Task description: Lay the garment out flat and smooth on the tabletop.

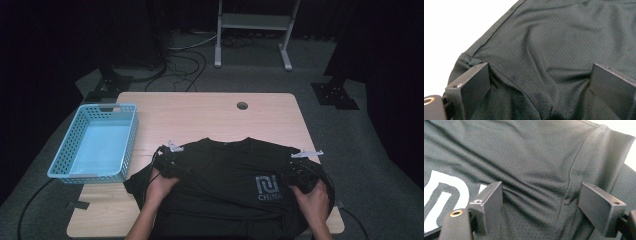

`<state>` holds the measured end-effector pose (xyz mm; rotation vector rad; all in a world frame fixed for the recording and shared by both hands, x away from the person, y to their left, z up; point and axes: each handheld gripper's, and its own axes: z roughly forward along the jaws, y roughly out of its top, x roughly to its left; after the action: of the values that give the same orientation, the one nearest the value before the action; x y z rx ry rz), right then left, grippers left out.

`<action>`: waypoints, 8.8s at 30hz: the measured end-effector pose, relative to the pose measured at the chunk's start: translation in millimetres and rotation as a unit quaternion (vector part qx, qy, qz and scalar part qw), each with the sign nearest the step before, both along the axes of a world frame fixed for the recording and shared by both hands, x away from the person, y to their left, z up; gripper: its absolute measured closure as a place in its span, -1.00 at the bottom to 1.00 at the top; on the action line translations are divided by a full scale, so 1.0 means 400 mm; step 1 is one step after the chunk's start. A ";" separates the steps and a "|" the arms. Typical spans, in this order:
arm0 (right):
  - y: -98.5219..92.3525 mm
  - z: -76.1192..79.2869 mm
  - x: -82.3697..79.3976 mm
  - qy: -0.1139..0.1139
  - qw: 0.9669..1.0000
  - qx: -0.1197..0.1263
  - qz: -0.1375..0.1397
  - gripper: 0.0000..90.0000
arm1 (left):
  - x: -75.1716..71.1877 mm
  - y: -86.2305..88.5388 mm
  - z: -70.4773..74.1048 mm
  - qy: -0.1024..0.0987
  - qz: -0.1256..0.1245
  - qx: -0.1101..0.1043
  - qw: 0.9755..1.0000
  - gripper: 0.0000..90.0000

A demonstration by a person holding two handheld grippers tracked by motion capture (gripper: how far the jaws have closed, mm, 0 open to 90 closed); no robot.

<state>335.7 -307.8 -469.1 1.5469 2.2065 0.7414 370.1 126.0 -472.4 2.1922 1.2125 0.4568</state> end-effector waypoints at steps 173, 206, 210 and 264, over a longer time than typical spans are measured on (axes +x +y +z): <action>-0.061 0.009 0.641 0.029 1.000 -0.008 0.001 -0.77 | 0.592 -0.064 0.011 0.012 -0.021 0.010 1.000 -0.97; -0.132 0.069 0.342 0.006 0.987 0.140 0.078 -0.57 | 0.322 0.006 0.098 -0.030 -0.080 -0.068 0.994 -0.96; -0.130 0.062 0.306 0.007 0.986 0.142 0.087 -0.57 | 0.283 0.014 0.083 -0.032 -0.086 -0.073 0.993 -0.96; -0.172 0.035 -0.083 -0.028 0.974 0.173 0.143 -0.57 | -0.087 0.098 0.052 -0.056 -0.143 -0.093 0.984 -0.96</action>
<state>302.7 -376.7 -455.1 1.3420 2.3799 1.2985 335.5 165.3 -451.7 2.1053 0.8281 0.3272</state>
